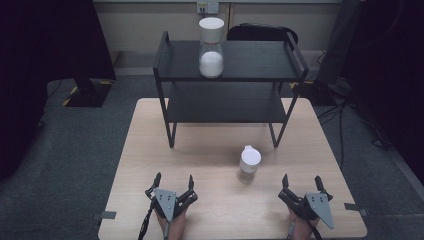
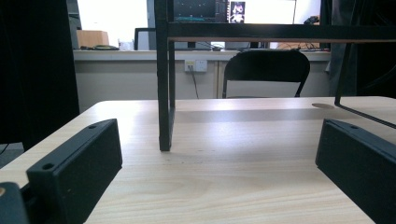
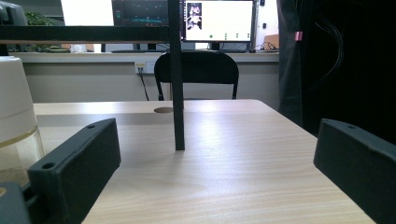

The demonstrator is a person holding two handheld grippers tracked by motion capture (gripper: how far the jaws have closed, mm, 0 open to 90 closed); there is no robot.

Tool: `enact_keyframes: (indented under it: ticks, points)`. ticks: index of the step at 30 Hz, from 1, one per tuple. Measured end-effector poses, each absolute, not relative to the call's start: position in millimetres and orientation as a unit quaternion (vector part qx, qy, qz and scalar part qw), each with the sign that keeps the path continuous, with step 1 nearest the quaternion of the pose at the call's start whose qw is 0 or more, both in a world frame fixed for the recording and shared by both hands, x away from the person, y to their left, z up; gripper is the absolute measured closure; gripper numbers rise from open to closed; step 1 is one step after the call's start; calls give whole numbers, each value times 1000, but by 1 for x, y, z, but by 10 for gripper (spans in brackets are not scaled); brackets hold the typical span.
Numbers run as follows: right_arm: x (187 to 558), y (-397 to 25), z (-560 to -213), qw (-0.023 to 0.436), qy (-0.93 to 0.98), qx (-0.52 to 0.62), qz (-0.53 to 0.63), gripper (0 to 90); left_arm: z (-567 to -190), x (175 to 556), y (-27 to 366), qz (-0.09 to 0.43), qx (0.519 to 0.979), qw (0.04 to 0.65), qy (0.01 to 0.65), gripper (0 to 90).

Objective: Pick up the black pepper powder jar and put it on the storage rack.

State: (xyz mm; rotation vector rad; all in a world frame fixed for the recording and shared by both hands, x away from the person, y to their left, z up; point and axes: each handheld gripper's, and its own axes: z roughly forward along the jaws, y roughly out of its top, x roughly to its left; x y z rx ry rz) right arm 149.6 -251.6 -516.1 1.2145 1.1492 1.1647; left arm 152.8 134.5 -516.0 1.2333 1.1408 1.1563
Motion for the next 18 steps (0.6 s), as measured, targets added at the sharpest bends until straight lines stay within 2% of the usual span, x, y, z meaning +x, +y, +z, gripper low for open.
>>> enact_keyframes:
  ticks: [11, 18]
  points:
    - [150, -251, -516, 525, 480, 508, 486, 0, -516, 153, 132, 487, 511, 520, 481, 0]
    - [152, -256, -506, 503, 499, 513, 486, 0, -516, 153, 131, 488, 510, 519, 482, 0]
